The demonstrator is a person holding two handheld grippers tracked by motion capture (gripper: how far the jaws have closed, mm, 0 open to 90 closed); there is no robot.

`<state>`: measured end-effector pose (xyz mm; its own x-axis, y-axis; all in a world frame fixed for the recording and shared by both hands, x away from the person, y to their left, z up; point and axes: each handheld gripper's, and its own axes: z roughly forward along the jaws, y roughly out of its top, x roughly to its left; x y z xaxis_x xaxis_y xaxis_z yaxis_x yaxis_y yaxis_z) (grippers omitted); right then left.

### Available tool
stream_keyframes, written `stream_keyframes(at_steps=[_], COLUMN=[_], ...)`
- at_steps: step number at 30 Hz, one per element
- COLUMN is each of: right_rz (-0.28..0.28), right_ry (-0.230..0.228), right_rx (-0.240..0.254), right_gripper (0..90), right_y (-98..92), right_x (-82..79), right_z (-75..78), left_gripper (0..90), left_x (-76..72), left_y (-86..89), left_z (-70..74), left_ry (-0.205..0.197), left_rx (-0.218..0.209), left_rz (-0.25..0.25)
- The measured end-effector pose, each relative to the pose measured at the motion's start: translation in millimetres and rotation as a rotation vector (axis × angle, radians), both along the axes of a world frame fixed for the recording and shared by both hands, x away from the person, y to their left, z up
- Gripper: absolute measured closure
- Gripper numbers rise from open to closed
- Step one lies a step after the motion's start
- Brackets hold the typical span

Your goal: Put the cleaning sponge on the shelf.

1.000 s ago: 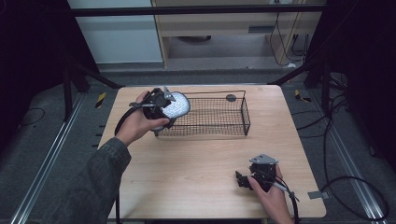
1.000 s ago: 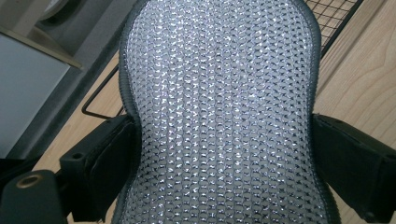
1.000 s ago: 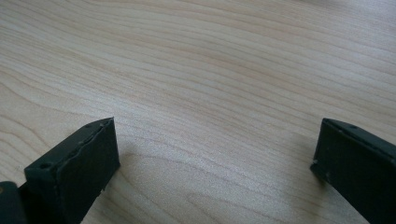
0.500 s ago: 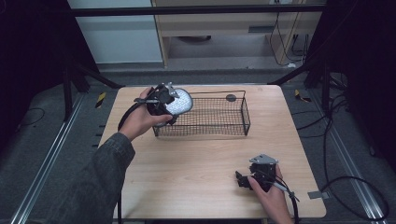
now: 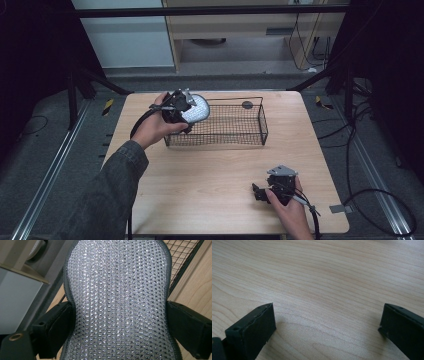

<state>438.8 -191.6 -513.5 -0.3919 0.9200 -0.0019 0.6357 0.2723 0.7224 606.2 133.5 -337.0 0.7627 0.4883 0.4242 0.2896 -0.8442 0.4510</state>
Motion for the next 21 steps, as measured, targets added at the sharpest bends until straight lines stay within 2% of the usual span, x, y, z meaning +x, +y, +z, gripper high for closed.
stream_keyframes(at_steps=[8,21], right_rz=[0.002,0.005], right_ry=[0.002,-0.001], right_rx=[-0.001,-0.003], right_gripper=[0.4,0.4], right_y=[-0.1,-0.3], right_x=[-0.2,-0.5], right_z=[0.1,0.0], left_gripper=[8.2,8.3], left_x=[0.8,8.6], left_y=[-8.9,-15.6], left_z=[0.9,-2.8], left_ry=[-0.010,-0.012], left_rx=[0.029,0.038], left_rz=[-0.028,-0.043])
